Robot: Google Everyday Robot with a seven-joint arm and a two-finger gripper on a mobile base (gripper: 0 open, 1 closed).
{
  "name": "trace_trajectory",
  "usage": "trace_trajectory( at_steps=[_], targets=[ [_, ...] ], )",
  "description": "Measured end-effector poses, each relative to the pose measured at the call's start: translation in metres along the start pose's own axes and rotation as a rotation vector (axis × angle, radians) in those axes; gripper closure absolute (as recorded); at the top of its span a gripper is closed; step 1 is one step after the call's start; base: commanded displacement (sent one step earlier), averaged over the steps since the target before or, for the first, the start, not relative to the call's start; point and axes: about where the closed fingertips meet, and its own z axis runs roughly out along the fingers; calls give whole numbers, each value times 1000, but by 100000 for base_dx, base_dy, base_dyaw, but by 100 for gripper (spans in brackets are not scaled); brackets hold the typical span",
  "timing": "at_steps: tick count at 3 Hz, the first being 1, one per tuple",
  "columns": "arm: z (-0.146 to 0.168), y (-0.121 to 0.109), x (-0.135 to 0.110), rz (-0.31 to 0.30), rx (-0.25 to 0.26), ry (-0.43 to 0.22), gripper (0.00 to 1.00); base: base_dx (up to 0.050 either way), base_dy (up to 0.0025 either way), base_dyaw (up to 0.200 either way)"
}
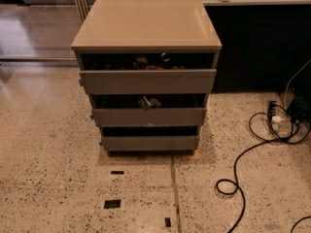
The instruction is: Place redbull can into top drawer
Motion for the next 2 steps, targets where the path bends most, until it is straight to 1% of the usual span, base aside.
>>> trace_trajectory(
  at_steps=[1, 2],
  targets=[
    [44, -10, -25, 30, 27, -54, 0, 0, 0, 0],
    [45, -10, -26, 34, 26, -59, 0, 0, 0, 0]
  ],
)
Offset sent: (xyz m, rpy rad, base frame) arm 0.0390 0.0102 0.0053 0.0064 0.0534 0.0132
